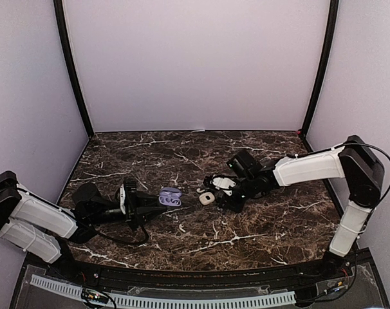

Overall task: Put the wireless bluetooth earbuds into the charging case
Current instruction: Pick up the left earbud from the center of the board, then place the left earbud at the center of the board.

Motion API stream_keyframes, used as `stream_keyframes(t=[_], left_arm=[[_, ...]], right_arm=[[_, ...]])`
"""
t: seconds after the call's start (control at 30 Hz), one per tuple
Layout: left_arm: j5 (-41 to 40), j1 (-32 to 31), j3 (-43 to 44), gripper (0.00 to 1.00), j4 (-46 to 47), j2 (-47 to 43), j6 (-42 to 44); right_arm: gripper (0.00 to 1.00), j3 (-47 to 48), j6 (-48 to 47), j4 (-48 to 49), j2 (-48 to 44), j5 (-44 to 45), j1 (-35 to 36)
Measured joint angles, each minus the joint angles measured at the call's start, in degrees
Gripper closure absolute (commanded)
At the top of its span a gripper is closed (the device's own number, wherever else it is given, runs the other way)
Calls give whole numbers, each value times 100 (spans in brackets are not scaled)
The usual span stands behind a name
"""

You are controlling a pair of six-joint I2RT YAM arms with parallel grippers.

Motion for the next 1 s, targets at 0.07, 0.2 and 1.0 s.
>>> stream_keyframes(t=[0.07, 0.2, 1.0], left_arm=[[20, 0, 2, 99, 0, 0, -22], [111, 0, 4, 99, -2, 26, -79], [988, 103, 352, 99, 2, 629, -595]], right_arm=[[93, -116, 37, 155, -229, -140, -4], [93, -310, 111, 546, -748, -446, -28], [94, -1274, 1189, 2468, -2081, -2472, -35]])
